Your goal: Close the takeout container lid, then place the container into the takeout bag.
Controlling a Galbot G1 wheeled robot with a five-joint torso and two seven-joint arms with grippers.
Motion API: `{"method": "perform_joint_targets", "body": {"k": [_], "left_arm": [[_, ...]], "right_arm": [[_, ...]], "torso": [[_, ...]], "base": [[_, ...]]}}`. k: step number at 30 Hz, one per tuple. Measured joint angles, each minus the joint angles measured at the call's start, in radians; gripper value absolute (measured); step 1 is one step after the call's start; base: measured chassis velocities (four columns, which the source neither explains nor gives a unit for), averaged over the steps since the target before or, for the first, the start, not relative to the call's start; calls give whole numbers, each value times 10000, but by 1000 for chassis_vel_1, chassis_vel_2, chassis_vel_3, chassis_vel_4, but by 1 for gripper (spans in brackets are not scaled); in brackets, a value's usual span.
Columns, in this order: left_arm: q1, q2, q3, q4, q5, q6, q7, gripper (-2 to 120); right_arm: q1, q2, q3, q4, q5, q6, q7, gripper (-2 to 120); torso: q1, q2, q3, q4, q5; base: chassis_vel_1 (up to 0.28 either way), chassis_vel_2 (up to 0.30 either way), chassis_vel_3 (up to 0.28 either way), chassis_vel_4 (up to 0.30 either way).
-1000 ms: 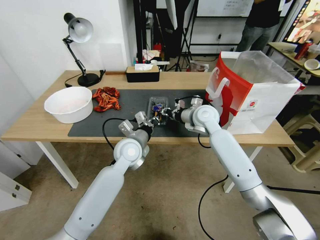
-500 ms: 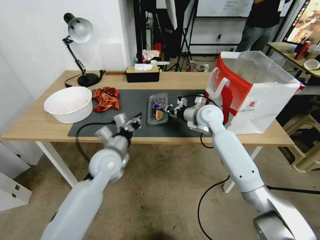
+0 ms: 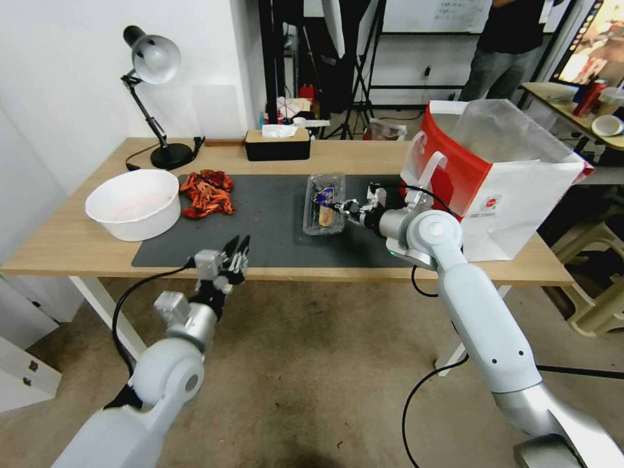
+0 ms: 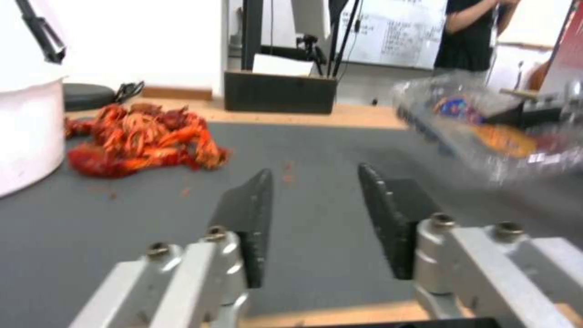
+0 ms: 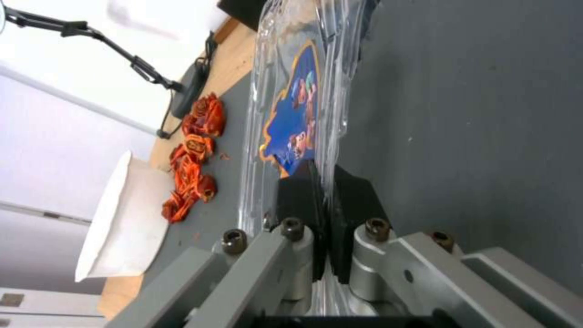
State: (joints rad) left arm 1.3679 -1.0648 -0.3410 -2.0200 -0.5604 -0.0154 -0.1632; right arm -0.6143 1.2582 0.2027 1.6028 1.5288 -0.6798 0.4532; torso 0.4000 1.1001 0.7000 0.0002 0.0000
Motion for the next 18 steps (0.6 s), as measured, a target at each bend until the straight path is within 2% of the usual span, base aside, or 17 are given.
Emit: {"method": "perform_joint_targets", "body": {"k": [3,5,6,7,8,9,10,11,12,14,18], "left_arm": [[532,-135,-369,-74,500,-158,23,56],[532,-135,-369,-74,500,-158,23,56],[790,-190,-537,-132,569,-199,50,63],[1264,-362,-737,-189,671,-330,56,78],[1264,-362,-737,-189,671,-330,56,78],[1434,-462,-771,-195,712,-399,51,84],[1510,-516,-784,-194,733,-426,50,86],[1661,-623,-804,-184,788,-512,50,93],[1661,-623,-804,-184,788,-512,50,93],[1847,-753,-829,-107,862,-667,50,99],[1927,-797,-865,-66,862,-745,50,100]], "right_arm": [[-21,-3,-5,130,-109,80,-228,0],[-21,-3,-5,130,-109,80,-228,0],[-36,-38,-5,232,-217,175,-426,0],[-55,-208,-1,586,-929,730,-1529,0],[-55,-208,-1,586,-929,730,-1529,0],[-52,-305,-1,818,-1709,1218,-2327,0],[-36,-347,0,908,-2085,1447,-2649,0],[84,-498,23,1180,-3172,2205,-3344,0],[84,-498,23,1180,-3172,2205,-3344,0],[396,-869,146,1676,-4571,3295,-3747,0],[625,-1294,331,1997,-5651,4006,-3786,0]], "torso": [[0,0,0,-2,-1],[0,0,0,-2,-1],[0,0,0,1,1],[0,0,0,-3,0],[0,0,0,-3,0],[0,0,0,-2,1],[0,0,0,-2,1],[-1,0,-1,-2,1],[-1,0,-1,-2,1],[0,0,0,0,2],[0,0,-1,-2,-2]], "base": [[0,0,0,0],[0,0,0,0],[0,0,0,0],[0,0,0,0],[0,0,0,0],[0,0,0,0],[0,0,0,0],[0,0,0,0],[0,0,0,0],[0,0,0,0],[0,0,0,0]]}}
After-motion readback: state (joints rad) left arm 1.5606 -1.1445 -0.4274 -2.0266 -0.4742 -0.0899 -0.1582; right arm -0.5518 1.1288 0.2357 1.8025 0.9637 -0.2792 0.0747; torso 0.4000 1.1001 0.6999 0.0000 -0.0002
